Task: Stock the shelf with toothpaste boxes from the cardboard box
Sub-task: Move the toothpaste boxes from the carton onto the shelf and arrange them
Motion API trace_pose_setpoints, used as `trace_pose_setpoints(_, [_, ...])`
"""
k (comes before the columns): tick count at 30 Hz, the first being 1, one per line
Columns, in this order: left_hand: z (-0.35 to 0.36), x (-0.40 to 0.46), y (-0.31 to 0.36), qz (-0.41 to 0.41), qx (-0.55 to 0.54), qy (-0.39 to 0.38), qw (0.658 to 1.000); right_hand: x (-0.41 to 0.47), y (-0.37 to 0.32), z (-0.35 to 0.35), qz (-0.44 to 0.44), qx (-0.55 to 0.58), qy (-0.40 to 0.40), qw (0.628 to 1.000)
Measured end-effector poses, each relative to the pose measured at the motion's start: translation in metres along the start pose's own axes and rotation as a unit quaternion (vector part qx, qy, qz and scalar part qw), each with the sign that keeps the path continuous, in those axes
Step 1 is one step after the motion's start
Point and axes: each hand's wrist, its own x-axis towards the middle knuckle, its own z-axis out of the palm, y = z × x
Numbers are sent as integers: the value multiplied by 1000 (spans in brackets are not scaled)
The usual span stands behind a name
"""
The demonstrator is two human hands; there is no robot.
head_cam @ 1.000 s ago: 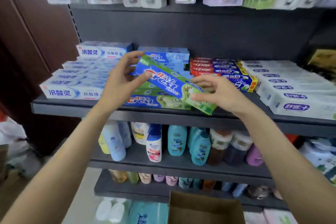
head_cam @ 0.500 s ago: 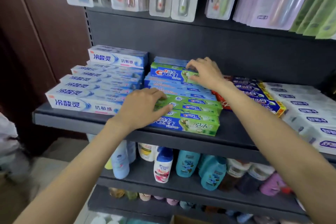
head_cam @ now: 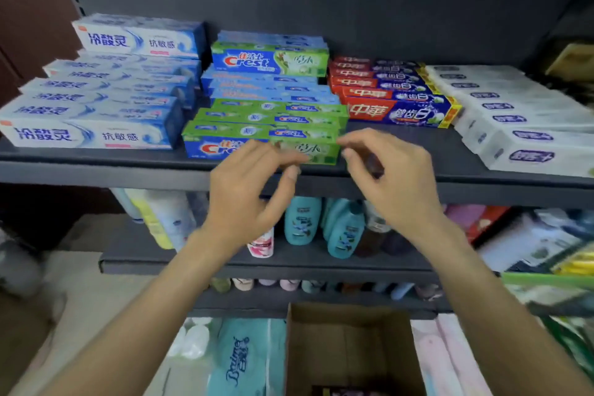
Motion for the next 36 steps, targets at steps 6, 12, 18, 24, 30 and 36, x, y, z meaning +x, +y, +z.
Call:
trace_pose_setpoints(6, [49, -88, 32, -14, -38, -157, 987, -136, 12, 12, -52, -97, -67, 992])
trace_pose_setpoints(12, [96, -223, 31, -279, -20, -421, 863, -283, 53, 52, 97, -94, -331, 934])
trace_pose_setpoints(18, [135, -357, 25, -537, 29, -483, 691, -388, 100, 100, 130, -73, -556, 818])
trace_pose_setpoints(24, [156, -399, 39, -576, 35, -330, 747, -442, 152, 158, -17, -79, -695, 714])
trace_pose_setpoints(30, [148, -416, 38, -611, -47, -257, 747, -482, 163, 200, -118, -95, -742, 653])
trace_pose_setpoints(36, [147, -422, 37, -607, -74, -255, 749, -494, 170, 210, -85, -84, -748, 653])
